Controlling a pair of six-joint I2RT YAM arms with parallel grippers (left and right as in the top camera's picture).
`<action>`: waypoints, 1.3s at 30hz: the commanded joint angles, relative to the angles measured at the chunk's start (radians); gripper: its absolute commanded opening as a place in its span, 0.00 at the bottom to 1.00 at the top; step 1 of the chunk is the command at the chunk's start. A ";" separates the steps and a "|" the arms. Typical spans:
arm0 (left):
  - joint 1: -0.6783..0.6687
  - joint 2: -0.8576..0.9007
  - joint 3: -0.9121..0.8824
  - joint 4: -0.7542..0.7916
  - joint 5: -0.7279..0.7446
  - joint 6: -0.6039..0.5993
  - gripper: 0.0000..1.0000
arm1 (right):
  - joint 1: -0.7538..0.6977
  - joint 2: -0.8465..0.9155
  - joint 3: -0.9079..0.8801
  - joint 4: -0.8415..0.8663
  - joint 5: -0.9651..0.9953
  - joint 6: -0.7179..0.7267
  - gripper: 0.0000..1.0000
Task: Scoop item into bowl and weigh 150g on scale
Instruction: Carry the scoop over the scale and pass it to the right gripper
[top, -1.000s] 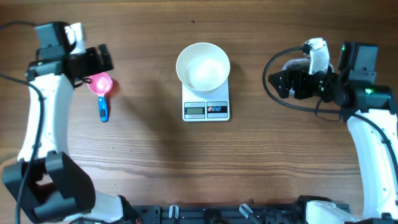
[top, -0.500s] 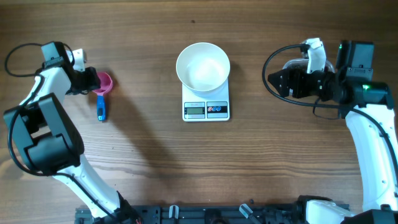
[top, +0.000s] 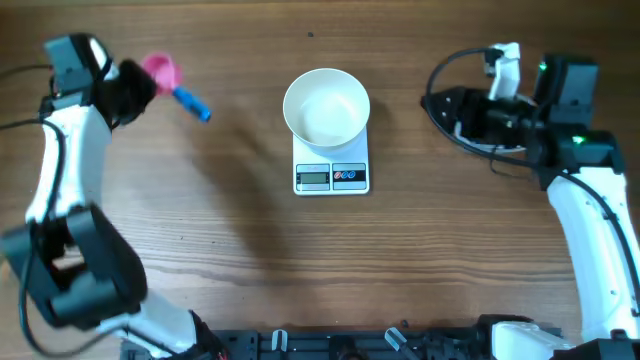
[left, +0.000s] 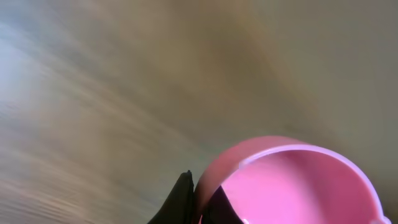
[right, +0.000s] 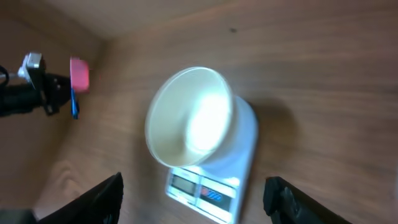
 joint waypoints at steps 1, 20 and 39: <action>-0.174 -0.068 0.019 -0.042 0.092 -0.457 0.04 | 0.116 0.003 0.014 0.114 -0.042 0.164 0.75; -0.615 -0.067 0.019 -0.186 -0.165 -0.819 0.04 | 0.420 0.143 0.014 0.321 0.183 0.425 0.39; -0.637 -0.067 0.019 -0.189 -0.168 -0.788 0.04 | 0.420 0.182 0.014 0.333 0.186 0.455 0.28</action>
